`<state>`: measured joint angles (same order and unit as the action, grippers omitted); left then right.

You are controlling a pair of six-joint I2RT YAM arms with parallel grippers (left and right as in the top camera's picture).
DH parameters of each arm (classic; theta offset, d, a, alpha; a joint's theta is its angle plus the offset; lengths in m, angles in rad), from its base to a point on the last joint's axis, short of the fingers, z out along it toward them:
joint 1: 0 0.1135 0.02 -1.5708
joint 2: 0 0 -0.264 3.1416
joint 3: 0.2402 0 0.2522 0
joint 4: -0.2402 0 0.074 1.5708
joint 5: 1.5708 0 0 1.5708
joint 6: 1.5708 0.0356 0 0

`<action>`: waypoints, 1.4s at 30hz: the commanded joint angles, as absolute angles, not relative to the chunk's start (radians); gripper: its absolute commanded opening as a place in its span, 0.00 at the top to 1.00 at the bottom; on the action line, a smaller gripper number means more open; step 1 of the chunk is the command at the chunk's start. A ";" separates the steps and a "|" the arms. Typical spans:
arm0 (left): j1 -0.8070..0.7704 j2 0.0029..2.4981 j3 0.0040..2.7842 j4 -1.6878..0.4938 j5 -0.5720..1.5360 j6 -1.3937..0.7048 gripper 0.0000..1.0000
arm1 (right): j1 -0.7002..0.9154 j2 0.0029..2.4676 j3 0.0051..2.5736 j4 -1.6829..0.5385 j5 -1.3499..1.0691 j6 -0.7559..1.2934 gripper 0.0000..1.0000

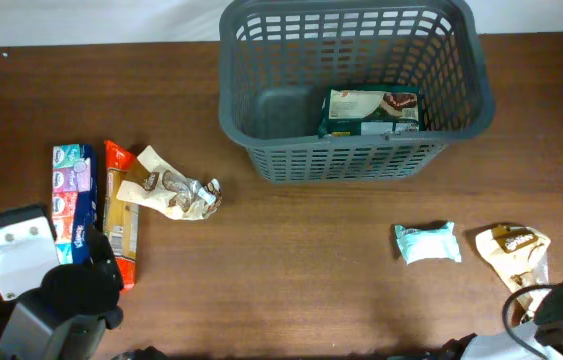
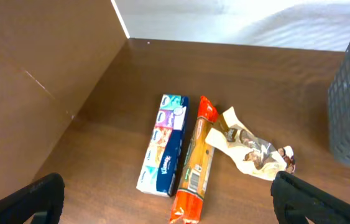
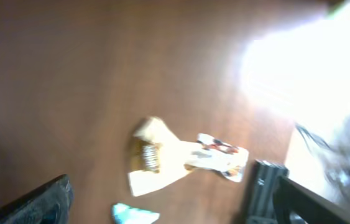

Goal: Pack container
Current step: 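Move the right gripper down and grasp the brown Pantree snack bag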

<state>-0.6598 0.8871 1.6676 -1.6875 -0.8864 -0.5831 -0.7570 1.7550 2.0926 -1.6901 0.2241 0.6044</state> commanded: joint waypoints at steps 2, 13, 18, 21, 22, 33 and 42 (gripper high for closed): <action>-0.656 0.889 1.668 -1.687 -0.896 -0.570 0.01 | -0.856 1.747 1.882 -1.699 0.263 0.550 0.01; -0.656 0.889 1.668 -1.687 -0.959 -0.570 0.01 | -0.859 1.436 1.243 -1.423 0.071 0.319 0.01; -0.656 0.889 1.668 -1.687 -1.019 -0.570 0.01 | -0.763 1.247 1.086 -1.350 0.060 0.241 0.01; -0.656 0.889 1.668 -1.687 -1.018 -0.570 0.01 | -0.714 1.240 1.090 -1.328 0.057 0.196 0.01; -0.656 0.889 1.668 -1.687 -1.018 -0.570 0.01 | -0.715 1.240 1.090 -1.303 0.052 0.163 0.01; -0.656 0.889 1.668 -1.687 -1.022 -0.570 0.01 | -0.704 1.250 1.081 -1.177 -0.120 -0.509 0.00; -0.656 0.889 1.668 -1.687 -1.021 -0.551 0.01 | -0.631 1.176 0.772 -1.138 0.117 -0.684 0.08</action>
